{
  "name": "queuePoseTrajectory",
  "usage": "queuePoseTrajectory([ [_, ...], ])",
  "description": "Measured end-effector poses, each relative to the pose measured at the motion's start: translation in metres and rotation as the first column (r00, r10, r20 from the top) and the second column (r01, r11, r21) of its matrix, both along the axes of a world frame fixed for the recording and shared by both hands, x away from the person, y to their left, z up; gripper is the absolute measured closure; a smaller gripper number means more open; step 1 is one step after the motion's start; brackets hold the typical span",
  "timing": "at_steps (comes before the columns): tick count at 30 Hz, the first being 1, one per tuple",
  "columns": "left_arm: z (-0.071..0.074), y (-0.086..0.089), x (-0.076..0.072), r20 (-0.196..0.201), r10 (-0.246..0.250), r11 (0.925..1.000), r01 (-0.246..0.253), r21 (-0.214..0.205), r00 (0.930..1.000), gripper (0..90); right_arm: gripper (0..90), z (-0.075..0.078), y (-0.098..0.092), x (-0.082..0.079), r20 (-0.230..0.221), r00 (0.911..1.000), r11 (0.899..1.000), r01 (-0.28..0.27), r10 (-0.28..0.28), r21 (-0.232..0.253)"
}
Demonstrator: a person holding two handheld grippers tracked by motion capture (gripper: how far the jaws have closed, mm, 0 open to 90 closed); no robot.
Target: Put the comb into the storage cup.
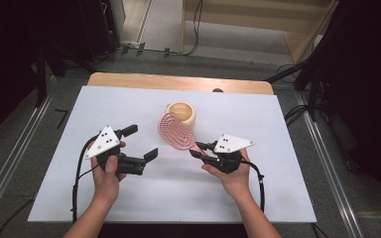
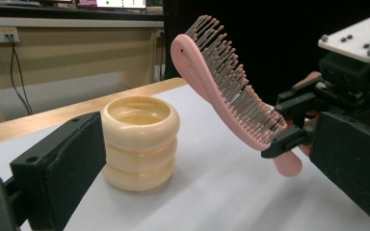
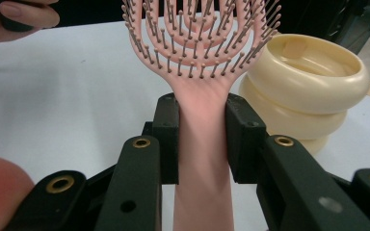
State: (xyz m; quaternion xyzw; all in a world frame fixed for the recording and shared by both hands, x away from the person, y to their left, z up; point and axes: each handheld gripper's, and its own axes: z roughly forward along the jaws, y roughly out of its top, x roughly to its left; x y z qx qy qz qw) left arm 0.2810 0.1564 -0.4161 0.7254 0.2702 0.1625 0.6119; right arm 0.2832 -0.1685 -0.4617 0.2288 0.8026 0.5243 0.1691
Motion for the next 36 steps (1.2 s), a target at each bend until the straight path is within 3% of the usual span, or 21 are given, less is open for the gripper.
queuePoseTrajectory([
  [5,0.002,-0.012,0.006,-0.040,0.006,0.9993,-0.008,-0.036,0.9992,4.4,67.7,-0.004,-0.004,-0.007,0.021,0.9995,0.999,0.023,-0.023,0.029],
  [12,0.003,-0.026,0.011,-0.068,0.006,0.9985,-0.009,-0.054,0.9976,10.0,67.6,-0.011,-0.006,-0.011,0.034,0.9982,0.997,0.048,-0.049,0.052],
  [23,0.001,-0.050,0.012,-0.092,-0.027,0.9982,0.022,-0.056,0.9954,15.1,67.6,-0.018,-0.004,-0.013,0.055,0.9956,0.994,0.071,-0.076,0.079],
  [36,0.002,-0.072,0.013,-0.123,0.004,0.9991,-0.009,-0.041,0.9924,26.2,67.6,-0.016,-0.001,-0.018,0.088,0.9926,0.994,0.076,-0.084,0.084],
])
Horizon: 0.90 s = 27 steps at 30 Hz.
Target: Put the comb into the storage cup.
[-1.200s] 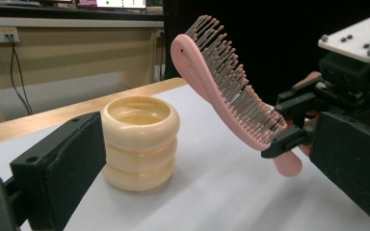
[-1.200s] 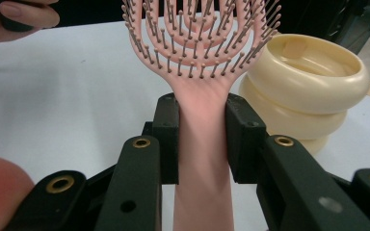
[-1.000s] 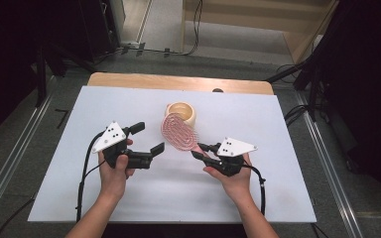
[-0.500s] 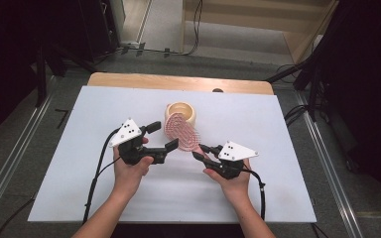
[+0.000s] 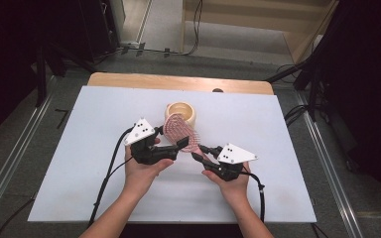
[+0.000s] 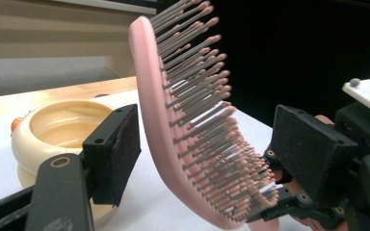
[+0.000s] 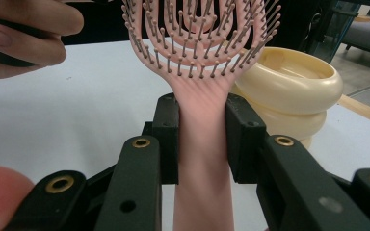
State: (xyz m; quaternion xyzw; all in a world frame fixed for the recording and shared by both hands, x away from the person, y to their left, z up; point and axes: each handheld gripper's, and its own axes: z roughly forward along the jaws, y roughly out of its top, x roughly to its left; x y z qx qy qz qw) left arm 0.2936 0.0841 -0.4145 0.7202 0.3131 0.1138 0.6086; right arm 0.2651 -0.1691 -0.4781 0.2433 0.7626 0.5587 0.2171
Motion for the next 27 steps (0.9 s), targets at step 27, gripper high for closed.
queuePoseTrajectory([
  [27,-0.003,-0.006,0.008,-0.108,-0.022,0.9989,0.017,-0.043,0.9939,55.0,67.5,-0.001,0.013,-0.008,0.044,0.9982,0.999,0.041,-0.041,-0.015],
])
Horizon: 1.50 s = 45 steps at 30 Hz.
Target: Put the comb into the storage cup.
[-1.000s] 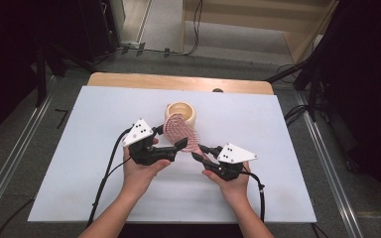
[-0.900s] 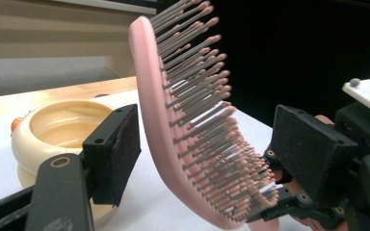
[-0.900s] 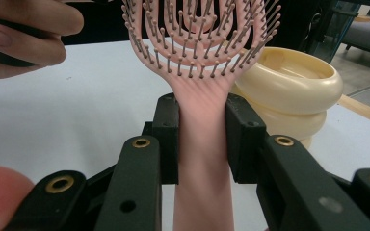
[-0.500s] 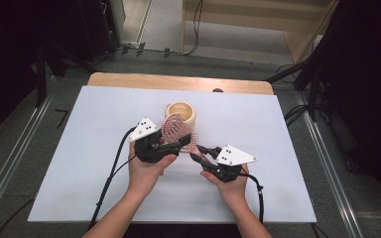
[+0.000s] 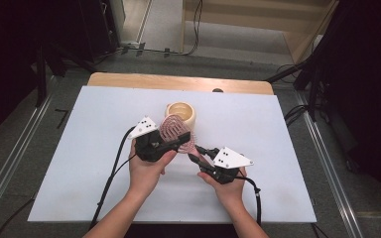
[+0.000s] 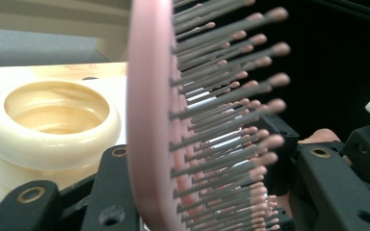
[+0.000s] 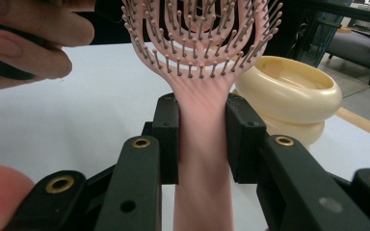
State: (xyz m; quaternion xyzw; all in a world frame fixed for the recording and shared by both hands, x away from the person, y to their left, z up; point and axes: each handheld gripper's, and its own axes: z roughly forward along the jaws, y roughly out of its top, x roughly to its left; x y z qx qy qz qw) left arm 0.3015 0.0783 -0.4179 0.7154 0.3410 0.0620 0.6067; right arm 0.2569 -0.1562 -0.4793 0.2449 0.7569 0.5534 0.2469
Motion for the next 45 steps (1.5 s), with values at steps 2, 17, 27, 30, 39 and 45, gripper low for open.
queuePoseTrajectory([
  [2,0.000,0.001,0.001,-0.004,-0.011,0.9999,0.011,-0.013,0.9999,57.2,67.5,-0.001,0.001,0.000,-0.001,1.0000,1.000,0.003,-0.003,-0.003],
  [17,0.005,0.003,0.002,0.027,-0.069,0.9972,0.070,-0.027,0.9972,63.5,51.4,-0.002,-0.003,0.005,-0.092,0.9948,0.998,-0.041,0.044,0.040],
  [27,0.013,0.006,0.003,0.066,-0.068,0.9975,0.069,-0.013,0.9954,63.5,9.0,-0.002,-0.015,0.007,-0.145,0.9883,0.993,-0.032,0.048,0.113],
  [30,0.014,0.007,0.003,0.074,-0.071,0.9974,0.071,-0.007,0.9947,63.5,0.1,-0.001,-0.021,0.005,-0.151,0.9865,0.990,-0.045,0.064,0.130],
  [39,0.021,0.012,0.005,0.094,-0.063,0.9978,0.065,-0.012,0.9935,63.6,0.0,-0.004,-0.044,0.000,-0.164,0.9865,0.989,0.026,-0.002,0.144],
  [45,0.023,0.016,0.005,0.108,-0.070,0.9972,0.073,-0.017,0.9917,63.5,0.0,-0.007,-0.064,-0.005,-0.171,0.9844,0.988,0.065,-0.040,0.140],
])
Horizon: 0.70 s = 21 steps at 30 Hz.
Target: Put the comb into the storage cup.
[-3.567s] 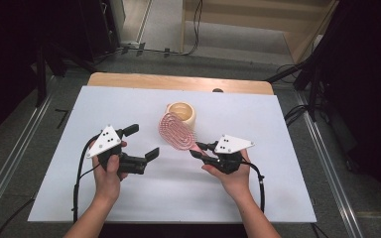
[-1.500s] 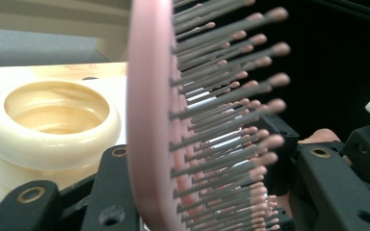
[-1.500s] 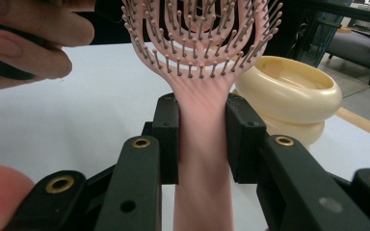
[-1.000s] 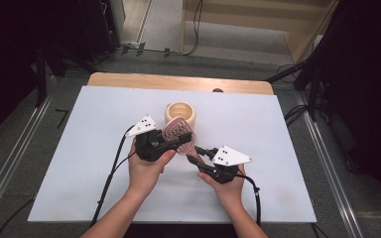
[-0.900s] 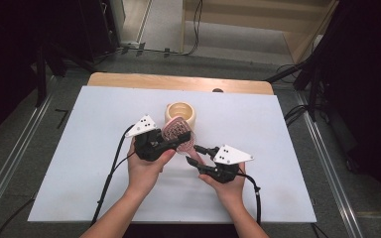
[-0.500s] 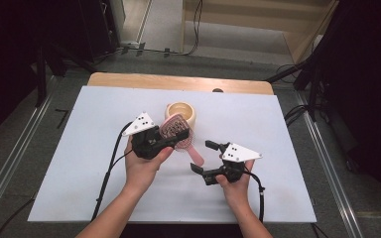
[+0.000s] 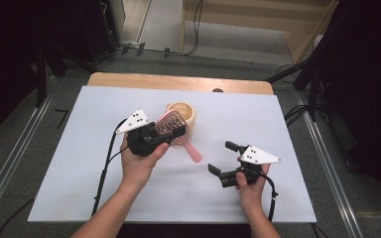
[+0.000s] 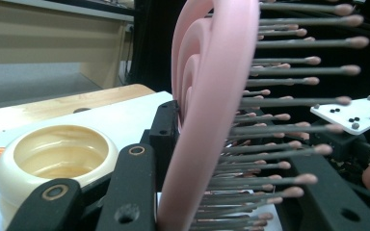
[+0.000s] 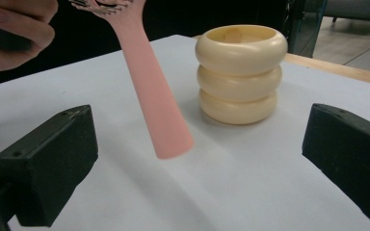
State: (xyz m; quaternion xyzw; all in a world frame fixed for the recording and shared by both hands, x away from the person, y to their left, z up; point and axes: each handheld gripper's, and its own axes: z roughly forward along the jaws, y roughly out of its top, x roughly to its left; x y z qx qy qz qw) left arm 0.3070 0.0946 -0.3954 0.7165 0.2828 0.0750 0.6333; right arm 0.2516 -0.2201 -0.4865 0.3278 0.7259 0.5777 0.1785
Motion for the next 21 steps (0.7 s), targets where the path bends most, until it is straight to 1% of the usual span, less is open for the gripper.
queuePoseTrajectory([
  [2,0.001,0.001,0.000,0.002,0.002,1.0000,-0.002,-0.001,1.0000,63.5,0.0,0.000,-0.005,-0.002,0.010,0.9999,1.000,0.011,-0.011,-0.008],
  [7,0.001,0.002,0.001,-0.001,0.001,1.0000,-0.001,-0.003,1.0000,63.6,0.0,-0.002,-0.017,-0.007,0.016,0.9994,0.999,0.031,-0.031,-0.014],
  [12,0.002,0.004,0.002,0.003,0.003,1.0000,-0.003,-0.007,1.0000,63.6,0.0,-0.004,-0.029,-0.011,0.012,0.9988,0.999,0.047,-0.047,-0.014],
  [15,0.004,0.005,0.003,0.003,0.005,1.0000,-0.005,0.002,1.0000,63.6,0.0,-0.006,-0.035,-0.014,0.006,0.9986,0.998,0.052,-0.052,-0.019],
  [17,0.005,0.006,0.003,0.005,0.004,1.0000,-0.004,0.000,1.0000,63.6,0.0,-0.007,-0.040,-0.016,0.005,0.9981,0.998,0.062,-0.062,-0.018],
  [19,0.006,0.007,0.004,0.002,-0.006,0.9999,0.006,-0.011,1.0000,63.6,0.0,-0.007,-0.045,-0.017,0.003,0.9974,0.997,0.072,-0.072,-0.014],
  [21,0.007,0.007,0.005,0.002,-0.001,0.9999,0.001,-0.015,1.0000,63.6,0.0,-0.008,-0.051,-0.019,0.001,0.9967,0.997,0.081,-0.081,-0.008],
])
